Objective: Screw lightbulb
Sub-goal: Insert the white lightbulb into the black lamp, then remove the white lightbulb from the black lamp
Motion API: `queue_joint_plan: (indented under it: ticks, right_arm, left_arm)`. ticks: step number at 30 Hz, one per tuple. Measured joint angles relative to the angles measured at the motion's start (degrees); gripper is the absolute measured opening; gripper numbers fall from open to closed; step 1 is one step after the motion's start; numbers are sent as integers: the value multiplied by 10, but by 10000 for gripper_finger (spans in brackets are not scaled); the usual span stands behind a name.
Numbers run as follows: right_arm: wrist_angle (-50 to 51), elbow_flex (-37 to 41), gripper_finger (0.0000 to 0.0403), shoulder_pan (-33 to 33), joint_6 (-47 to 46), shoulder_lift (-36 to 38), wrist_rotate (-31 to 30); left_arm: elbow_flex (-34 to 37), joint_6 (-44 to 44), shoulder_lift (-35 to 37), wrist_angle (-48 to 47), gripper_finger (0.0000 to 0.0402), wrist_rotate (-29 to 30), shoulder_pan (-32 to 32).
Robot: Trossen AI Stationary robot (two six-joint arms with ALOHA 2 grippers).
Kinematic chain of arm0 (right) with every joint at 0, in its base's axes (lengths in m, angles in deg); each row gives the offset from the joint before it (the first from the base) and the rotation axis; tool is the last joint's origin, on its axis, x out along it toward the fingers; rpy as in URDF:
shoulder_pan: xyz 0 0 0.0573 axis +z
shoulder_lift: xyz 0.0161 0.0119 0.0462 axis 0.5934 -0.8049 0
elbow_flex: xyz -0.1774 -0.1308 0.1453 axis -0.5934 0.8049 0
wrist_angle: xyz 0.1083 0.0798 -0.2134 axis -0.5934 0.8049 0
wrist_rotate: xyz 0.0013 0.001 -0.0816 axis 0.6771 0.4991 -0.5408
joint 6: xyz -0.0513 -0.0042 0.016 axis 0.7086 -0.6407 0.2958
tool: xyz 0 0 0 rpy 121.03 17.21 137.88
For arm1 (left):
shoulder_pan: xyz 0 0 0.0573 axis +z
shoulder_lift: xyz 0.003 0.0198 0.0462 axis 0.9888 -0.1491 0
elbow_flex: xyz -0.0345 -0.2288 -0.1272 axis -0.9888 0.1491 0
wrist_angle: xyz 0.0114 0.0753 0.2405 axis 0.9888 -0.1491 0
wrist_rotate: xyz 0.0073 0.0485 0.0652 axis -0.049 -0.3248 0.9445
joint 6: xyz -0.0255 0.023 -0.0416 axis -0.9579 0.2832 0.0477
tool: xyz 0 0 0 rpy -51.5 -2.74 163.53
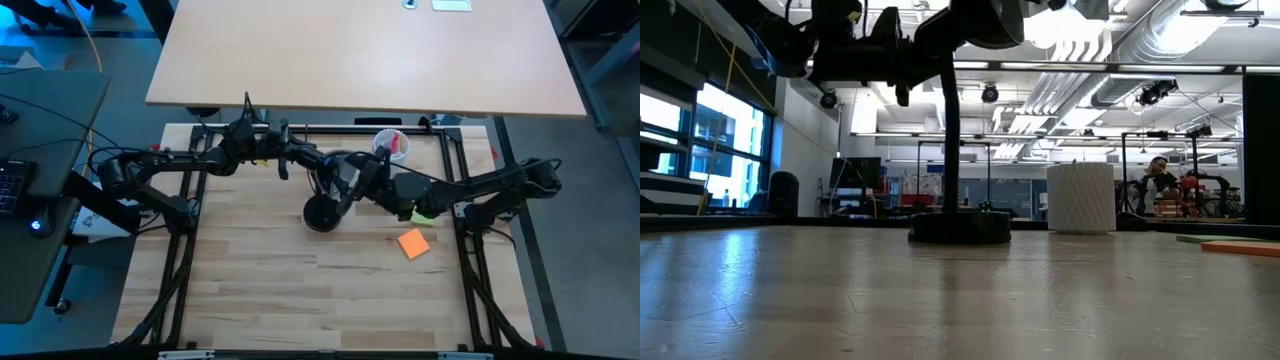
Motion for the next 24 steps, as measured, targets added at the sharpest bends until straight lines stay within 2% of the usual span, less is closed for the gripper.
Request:
queue_joint_plan:
  ticks: [6,10,15,21,24]
  right_arm:
    - [20,0,265,13,3,0,0]
    - [61,0,282,27,63,0,0]
    - [97,0,284,47,116,1,-2]
    - [95,0,284,80,180,1,-69]
    - [73,0,284,91,229,1,-90]
  left_arm:
    - [0,0,0,-2,0,-1,0]
    - [0,0,0,-5,0,-2,0]
    - [0,10,0,-14,0,-1,0]
    - [0,36,18,-40,0,4,3]
    - [0,55,41,-75,0,32,5]
